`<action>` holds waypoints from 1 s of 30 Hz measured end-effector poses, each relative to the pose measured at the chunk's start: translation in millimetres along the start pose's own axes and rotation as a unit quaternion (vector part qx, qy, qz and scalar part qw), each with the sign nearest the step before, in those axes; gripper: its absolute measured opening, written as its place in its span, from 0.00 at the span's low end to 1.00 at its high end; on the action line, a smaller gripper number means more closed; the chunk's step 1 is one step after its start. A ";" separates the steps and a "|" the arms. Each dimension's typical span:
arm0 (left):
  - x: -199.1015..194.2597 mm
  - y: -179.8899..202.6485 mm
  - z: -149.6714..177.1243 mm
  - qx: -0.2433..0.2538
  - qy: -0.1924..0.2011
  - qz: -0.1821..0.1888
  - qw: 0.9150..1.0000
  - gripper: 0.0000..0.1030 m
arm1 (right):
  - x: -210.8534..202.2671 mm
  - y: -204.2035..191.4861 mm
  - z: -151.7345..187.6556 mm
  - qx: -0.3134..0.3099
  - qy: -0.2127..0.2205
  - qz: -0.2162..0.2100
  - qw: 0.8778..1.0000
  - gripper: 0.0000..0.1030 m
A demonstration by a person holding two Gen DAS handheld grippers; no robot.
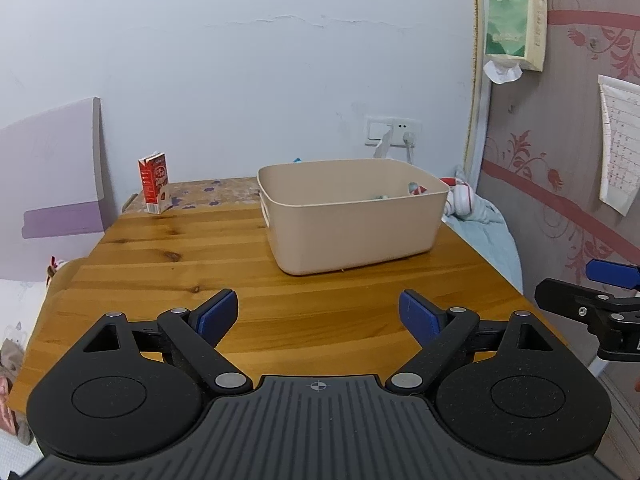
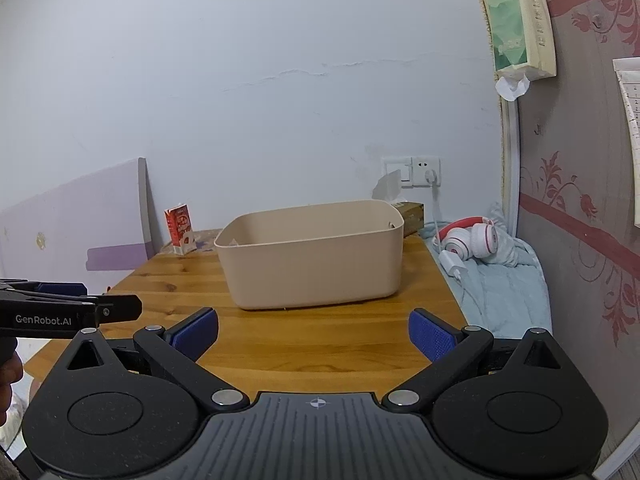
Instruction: Organize objects
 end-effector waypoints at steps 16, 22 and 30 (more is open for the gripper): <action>-17.3 7.8 11.2 0.004 -0.004 -0.001 1.000 0.88 | -14.6 -4.6 7.1 -0.009 -0.002 -0.006 1.000 1.00; -22.3 6.6 10.7 0.002 -0.005 -0.002 1.000 0.88 | -18.1 -7.5 9.0 -0.017 -0.005 -0.007 1.000 1.00; -28.8 9.0 12.5 0.011 -0.008 -0.002 1.000 0.89 | -22.4 -6.4 10.6 -0.016 -0.011 -0.008 1.000 1.00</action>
Point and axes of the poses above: each gripper's, at about its wrist camera, not at the fingertips, and x roughly the way its jaws point, y to its right, z to its underside, the point moved 1 cm from there along x, roughly the way its jaws point, and after that the axes turned 11 degrees about x, right-handed, at the moved point
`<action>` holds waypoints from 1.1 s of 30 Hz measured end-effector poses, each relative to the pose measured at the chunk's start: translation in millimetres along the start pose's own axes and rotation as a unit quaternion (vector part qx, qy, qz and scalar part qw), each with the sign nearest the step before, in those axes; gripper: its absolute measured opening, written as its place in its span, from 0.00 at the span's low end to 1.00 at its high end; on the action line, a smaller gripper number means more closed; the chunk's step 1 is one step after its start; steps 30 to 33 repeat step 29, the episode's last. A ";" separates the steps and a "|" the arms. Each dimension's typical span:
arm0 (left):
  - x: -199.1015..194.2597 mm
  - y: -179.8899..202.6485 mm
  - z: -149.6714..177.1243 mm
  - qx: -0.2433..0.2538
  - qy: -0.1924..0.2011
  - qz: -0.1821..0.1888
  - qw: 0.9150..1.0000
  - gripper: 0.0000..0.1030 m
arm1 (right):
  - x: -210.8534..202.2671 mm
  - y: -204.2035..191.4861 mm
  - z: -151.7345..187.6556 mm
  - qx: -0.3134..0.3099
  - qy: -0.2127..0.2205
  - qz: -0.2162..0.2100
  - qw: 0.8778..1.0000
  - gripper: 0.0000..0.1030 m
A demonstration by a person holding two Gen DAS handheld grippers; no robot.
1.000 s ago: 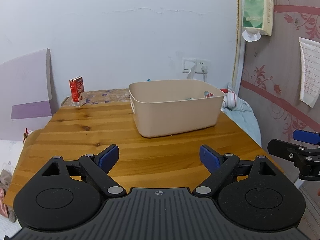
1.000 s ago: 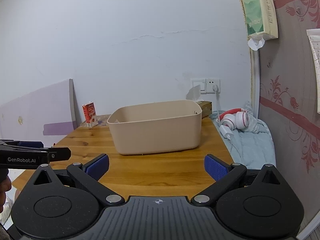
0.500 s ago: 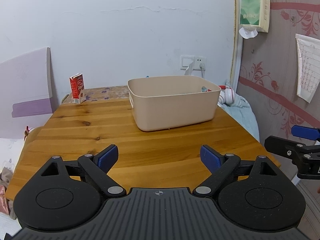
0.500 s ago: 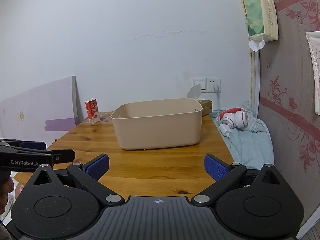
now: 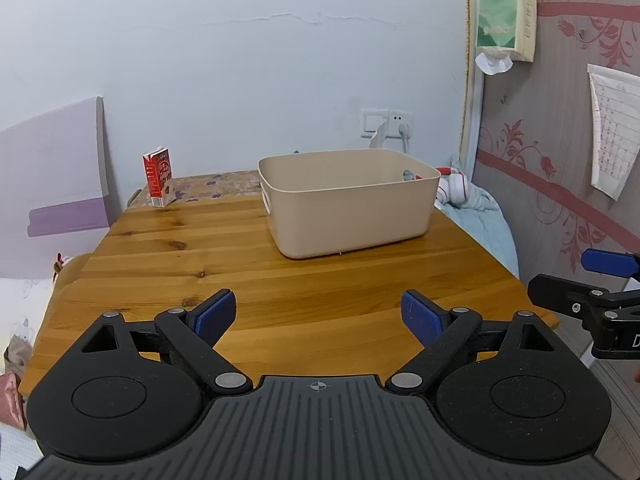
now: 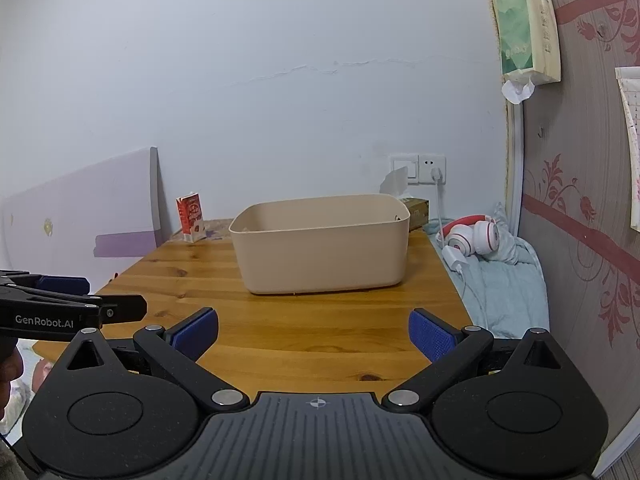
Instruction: Organize objects
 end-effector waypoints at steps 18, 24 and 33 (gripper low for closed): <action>3.8 -0.6 4.0 -0.004 -0.012 0.010 1.000 0.90 | -6.2 -3.3 -0.2 -0.005 -0.014 0.000 1.000 1.00; 11.5 -4.3 2.7 -0.008 -0.015 0.010 1.000 0.90 | -0.4 -0.9 -2.6 -0.001 -0.017 0.005 1.000 1.00; 21.1 -7.5 1.8 -0.010 -0.022 0.018 1.000 0.90 | 9.4 0.1 -3.0 0.001 -0.026 0.010 1.000 1.00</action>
Point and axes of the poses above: each gripper's, at about its wrist camera, not at the fingertips, and x roughly the way its jaws point, y to its right, z to its underside, the point moved 1 cm from there along x, roughly the way its jaws point, and after that the axes turned 11 degrees about x, right-handed, at the moved point
